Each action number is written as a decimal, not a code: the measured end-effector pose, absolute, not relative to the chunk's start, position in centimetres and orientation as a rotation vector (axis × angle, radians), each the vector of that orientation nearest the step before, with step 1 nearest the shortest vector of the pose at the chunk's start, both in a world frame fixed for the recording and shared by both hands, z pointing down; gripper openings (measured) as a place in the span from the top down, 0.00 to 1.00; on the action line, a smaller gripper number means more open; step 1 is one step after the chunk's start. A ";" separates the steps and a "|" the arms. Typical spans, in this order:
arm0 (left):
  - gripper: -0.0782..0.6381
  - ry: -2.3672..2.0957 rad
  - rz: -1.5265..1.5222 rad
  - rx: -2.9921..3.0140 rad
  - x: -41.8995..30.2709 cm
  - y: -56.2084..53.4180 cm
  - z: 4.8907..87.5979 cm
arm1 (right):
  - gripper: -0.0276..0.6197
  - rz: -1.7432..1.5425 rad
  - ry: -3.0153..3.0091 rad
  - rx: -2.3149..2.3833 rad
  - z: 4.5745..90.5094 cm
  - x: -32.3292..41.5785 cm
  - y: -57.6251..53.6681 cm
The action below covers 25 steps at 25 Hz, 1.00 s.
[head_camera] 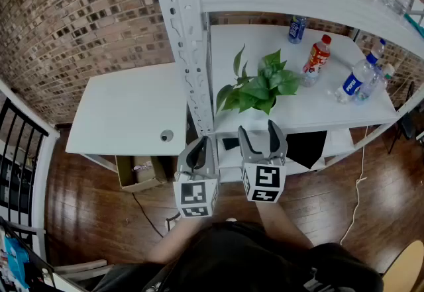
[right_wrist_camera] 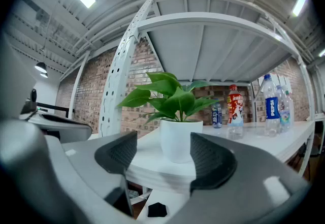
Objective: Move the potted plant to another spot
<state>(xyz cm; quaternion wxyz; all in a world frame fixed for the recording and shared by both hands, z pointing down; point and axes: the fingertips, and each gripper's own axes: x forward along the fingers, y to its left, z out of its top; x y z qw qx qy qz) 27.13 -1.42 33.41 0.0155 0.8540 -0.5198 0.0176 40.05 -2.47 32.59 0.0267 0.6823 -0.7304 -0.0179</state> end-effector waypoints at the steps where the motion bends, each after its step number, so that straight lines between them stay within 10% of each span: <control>1: 0.87 -1.626 0.061 2.656 27.0 -1.5 33.5 | 0.43 -0.053 -2.248 2.117 32.6 40.3 -2.8; 13: 0.87 -1.648 0.055 2.619 26.6 -2.5 33.7 | 0.15 0.034 -2.190 2.112 32.5 43.0 -8.2; 25: 0.87 -1.689 0.064 2.568 25.6 -3.4 34.5 | 0.22 0.036 -2.182 2.070 32.4 43.2 -10.3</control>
